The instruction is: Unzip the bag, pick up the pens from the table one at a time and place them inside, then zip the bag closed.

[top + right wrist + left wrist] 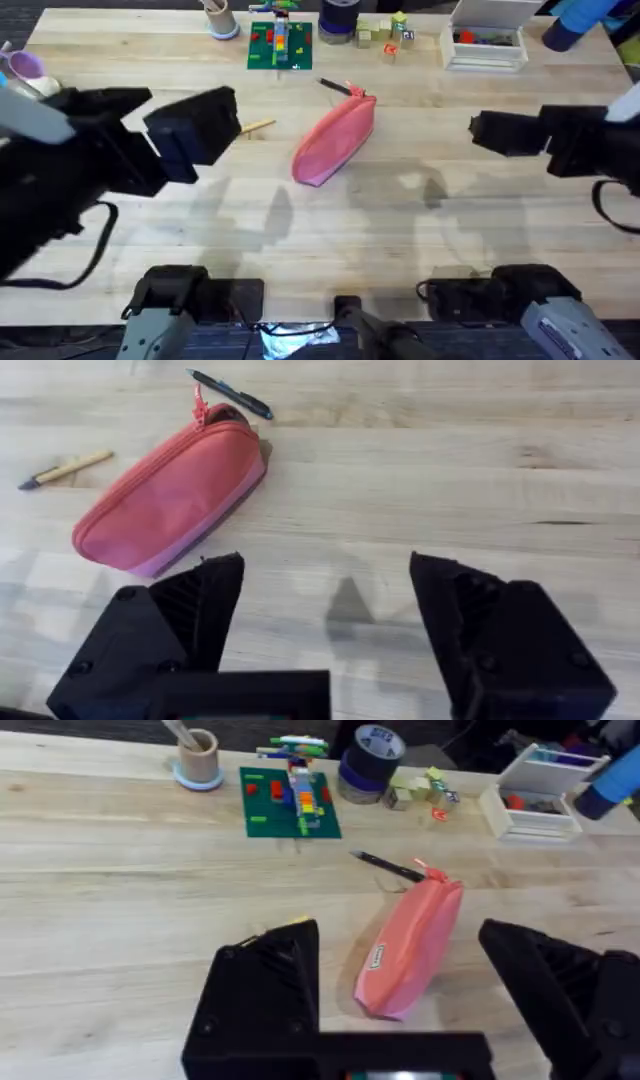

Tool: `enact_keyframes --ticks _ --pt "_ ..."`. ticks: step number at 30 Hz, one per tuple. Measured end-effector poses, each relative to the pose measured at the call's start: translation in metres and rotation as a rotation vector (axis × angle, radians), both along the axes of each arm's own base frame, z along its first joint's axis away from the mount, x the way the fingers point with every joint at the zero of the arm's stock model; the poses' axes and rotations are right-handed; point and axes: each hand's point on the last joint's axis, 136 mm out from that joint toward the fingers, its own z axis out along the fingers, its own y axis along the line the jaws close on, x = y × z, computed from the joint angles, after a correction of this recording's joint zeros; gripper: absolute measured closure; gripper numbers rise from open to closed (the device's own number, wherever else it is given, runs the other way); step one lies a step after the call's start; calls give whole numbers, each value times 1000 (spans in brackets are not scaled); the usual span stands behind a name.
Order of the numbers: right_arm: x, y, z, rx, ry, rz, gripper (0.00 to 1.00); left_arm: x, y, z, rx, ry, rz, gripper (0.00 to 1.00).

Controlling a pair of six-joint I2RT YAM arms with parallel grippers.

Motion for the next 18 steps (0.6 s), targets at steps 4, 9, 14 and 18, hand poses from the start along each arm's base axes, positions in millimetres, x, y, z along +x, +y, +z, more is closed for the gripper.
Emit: enact_keyframes --ticks 4,9,14,18 --pt "6 1 -3 4 31 4 6 0 -9 24 -21 -25 -49 5" --pt "9 1 0 4 14 5 6 -3 -13 26 -31 -25 -76 6" --pt "12 1 2 4 1 5 6 -6 -20 27 -47 -25 -114 6" --pt "16 1 7 4 -25 5 6 -11 -33 29 -51 -34 -199 6"
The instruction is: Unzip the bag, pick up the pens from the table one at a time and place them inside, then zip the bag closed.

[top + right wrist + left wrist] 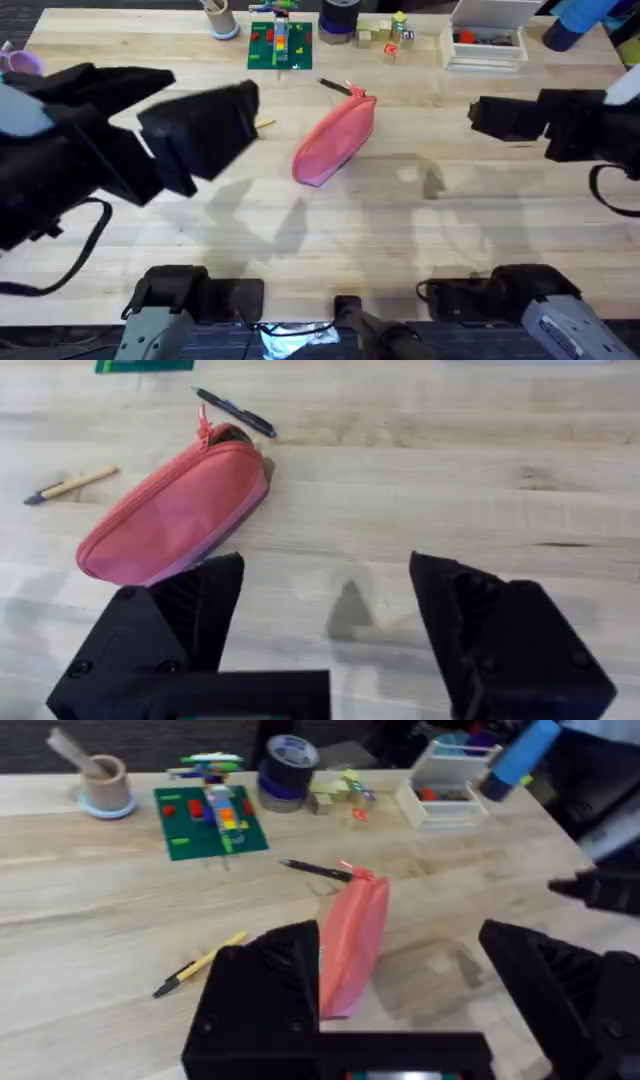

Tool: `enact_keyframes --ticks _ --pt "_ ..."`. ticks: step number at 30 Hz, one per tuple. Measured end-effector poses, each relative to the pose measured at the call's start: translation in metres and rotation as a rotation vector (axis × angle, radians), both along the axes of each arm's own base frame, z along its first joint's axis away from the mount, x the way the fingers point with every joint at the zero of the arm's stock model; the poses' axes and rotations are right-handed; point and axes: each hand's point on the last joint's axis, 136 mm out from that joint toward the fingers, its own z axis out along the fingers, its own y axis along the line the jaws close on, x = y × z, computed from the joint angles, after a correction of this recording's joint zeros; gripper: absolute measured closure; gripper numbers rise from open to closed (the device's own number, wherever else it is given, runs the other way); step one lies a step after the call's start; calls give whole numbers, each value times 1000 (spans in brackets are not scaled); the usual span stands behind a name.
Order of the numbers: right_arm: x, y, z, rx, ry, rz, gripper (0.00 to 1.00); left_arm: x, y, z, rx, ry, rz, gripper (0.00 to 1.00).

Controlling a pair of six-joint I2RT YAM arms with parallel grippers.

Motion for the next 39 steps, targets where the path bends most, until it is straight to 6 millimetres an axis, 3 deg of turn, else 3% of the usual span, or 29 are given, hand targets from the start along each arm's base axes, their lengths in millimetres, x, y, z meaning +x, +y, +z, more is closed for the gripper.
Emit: enact_keyframes --ticks 11,17,25,39 --pt "3 0 3 0 -17 0 6 -29 -19 -32 227 -4 -257 7" --pt "3 0 3 0 -17 0 6 -30 -20 -35 351 -83 -333 8" --pt "3 0 3 0 -18 0 6 -28 -21 -74 427 -42 -409 7" --pt "3 0 3 0 -17 0 6 -27 -20 -76 459 -57 -421 7"
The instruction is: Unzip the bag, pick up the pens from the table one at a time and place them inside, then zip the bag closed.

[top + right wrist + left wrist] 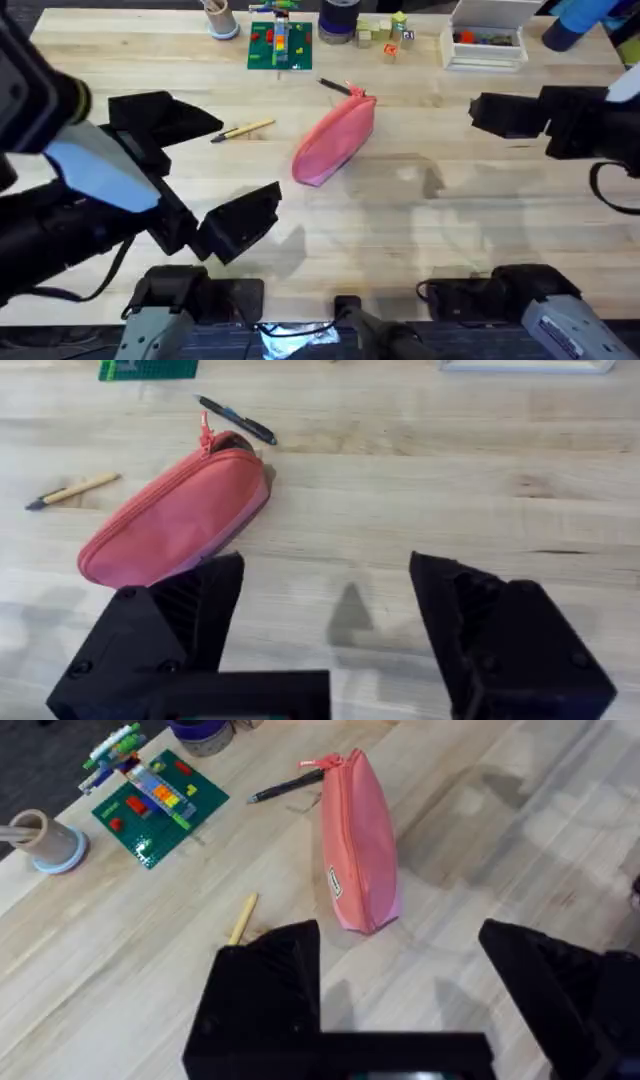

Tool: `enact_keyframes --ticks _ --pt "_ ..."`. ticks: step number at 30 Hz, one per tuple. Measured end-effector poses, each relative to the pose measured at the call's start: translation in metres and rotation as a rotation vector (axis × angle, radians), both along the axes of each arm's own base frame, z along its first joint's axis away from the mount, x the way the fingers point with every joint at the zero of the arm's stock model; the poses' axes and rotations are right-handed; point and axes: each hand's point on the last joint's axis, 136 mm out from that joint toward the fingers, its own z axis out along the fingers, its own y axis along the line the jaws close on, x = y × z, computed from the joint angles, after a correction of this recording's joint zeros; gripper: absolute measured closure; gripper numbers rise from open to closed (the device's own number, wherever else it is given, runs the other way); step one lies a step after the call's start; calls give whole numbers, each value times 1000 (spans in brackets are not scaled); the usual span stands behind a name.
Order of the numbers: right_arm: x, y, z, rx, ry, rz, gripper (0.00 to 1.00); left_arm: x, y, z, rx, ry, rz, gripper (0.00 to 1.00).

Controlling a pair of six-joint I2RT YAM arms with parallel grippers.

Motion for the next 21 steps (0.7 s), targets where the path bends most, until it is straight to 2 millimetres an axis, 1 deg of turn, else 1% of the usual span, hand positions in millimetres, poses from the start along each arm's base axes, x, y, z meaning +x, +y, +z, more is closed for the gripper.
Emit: enact_keyframes --ticks 2,8,15,21 --pt "0 0 0 0 0 0 6 1 1 -3 11 1 2 7" --pt "0 0 0 0 0 0 6 7 4 -31 27 48 8 7" --pt "0 0 0 0 0 0 5 17 3 -51 24 56 3 7" --pt "0 0 0 0 0 0 6 18 3 -79 24 107 1 7"
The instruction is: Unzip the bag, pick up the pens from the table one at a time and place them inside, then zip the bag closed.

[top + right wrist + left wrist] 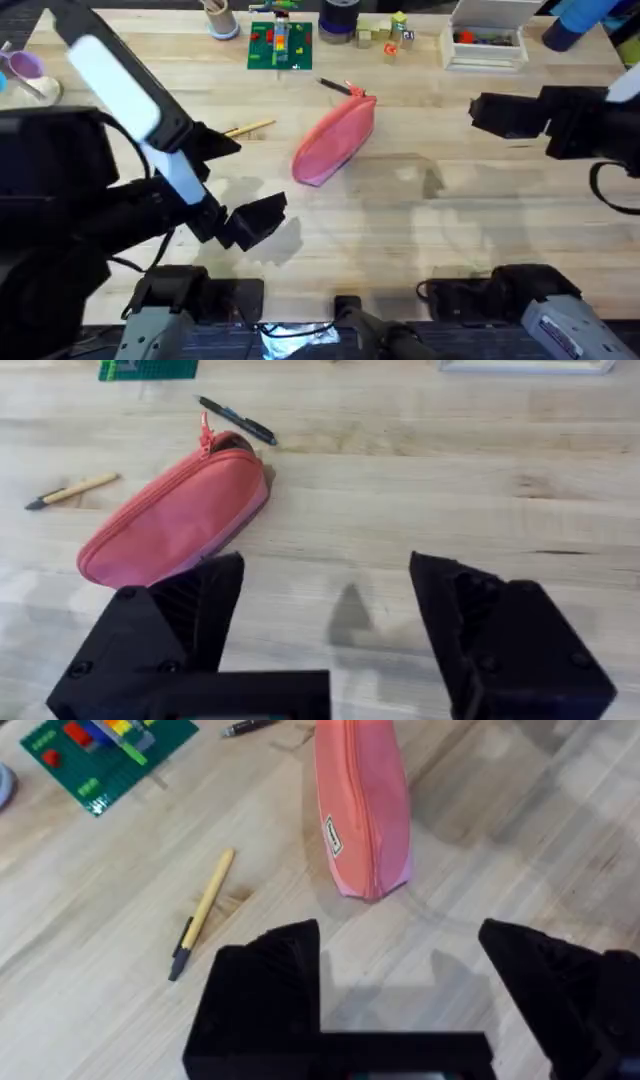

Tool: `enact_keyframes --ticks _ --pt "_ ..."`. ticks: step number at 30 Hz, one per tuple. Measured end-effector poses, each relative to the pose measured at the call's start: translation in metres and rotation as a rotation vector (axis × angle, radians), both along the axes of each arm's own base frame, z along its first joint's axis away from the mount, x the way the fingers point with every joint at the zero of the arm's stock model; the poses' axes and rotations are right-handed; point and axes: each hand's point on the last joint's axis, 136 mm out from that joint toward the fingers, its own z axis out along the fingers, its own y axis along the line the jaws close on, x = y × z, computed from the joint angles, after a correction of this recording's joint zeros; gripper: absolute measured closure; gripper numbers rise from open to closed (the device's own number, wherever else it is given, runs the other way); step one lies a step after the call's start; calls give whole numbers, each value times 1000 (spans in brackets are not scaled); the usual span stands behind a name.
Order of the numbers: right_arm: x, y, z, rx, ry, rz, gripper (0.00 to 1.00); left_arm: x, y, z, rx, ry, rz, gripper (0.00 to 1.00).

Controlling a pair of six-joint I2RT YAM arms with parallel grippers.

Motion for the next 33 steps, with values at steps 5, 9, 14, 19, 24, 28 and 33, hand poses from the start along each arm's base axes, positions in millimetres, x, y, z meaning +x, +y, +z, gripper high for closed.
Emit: enact_keyframes --ticks 5,9,14,19,24,28,33 --pt "0 0 0 0 0 0 6 1 0 -10 -1 19 0 7" --pt "0 0 0 0 0 0 6 7 0 -15 -3 53 -2 8" --pt "0 0 0 0 0 0 6 23 -1 -25 -10 104 -5 7" --pt "0 0 0 0 0 0 6 37 -3 -42 -21 184 -12 8" --pt "0 0 0 0 0 0 6 47 -7 -58 -24 248 -26 8" --pt "0 0 0 0 0 0 6 54 -16 -70 -21 275 -67 7" --pt "0 0 0 0 0 0 5 62 -29 -78 -20 276 -115 7"
